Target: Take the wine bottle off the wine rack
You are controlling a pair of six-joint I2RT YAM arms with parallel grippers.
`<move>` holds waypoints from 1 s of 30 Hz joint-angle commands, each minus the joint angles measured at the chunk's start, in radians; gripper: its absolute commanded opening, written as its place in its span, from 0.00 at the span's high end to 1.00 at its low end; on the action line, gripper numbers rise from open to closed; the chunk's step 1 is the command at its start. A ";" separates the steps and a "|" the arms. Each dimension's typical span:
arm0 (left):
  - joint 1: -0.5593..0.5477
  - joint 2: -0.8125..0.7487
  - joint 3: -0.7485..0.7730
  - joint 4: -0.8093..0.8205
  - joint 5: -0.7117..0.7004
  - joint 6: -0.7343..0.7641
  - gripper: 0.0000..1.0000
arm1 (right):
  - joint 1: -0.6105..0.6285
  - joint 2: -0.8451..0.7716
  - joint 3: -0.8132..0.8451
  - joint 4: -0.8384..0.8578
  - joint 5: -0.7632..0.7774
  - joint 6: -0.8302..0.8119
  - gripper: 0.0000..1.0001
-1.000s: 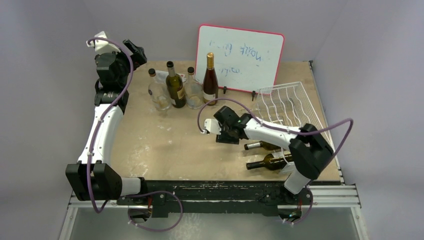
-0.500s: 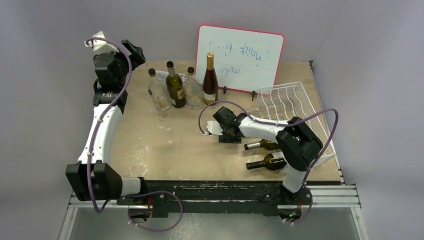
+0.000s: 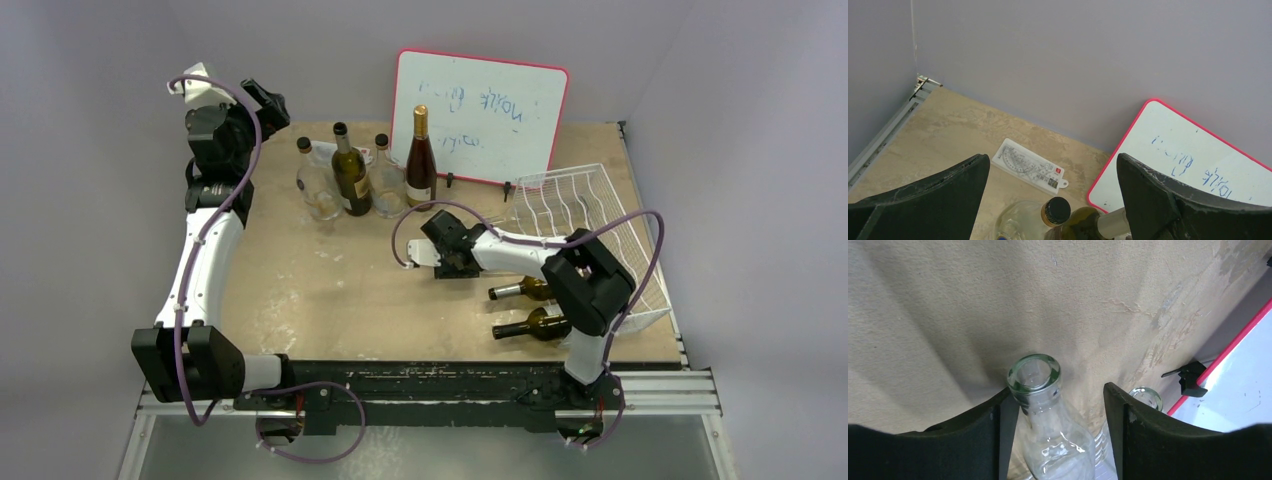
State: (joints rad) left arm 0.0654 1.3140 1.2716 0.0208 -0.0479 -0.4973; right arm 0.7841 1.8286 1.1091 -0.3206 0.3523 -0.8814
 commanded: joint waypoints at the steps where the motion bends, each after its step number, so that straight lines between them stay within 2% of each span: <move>1: 0.008 -0.013 0.037 0.062 0.017 -0.012 0.03 | -0.008 0.035 0.032 -0.029 -0.048 -0.020 0.38; 6: 0.008 -0.012 0.037 0.062 0.019 -0.012 0.02 | -0.008 0.040 0.038 -0.065 -0.102 -0.018 0.46; 11: 0.008 -0.011 0.036 0.063 0.022 -0.013 0.02 | -0.009 0.035 0.038 -0.075 -0.130 -0.013 0.70; 22: 0.008 -0.012 0.037 0.065 0.026 -0.015 0.02 | 0.000 -0.031 0.077 -0.081 -0.086 0.018 1.00; 30: 0.008 -0.010 0.035 0.066 0.029 -0.017 0.03 | 0.043 -0.141 0.101 -0.078 -0.143 0.069 1.00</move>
State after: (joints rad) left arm 0.0654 1.3140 1.2716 0.0280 -0.0326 -0.4976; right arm 0.7982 1.7901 1.1584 -0.3775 0.2466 -0.8772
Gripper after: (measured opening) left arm 0.977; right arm 0.347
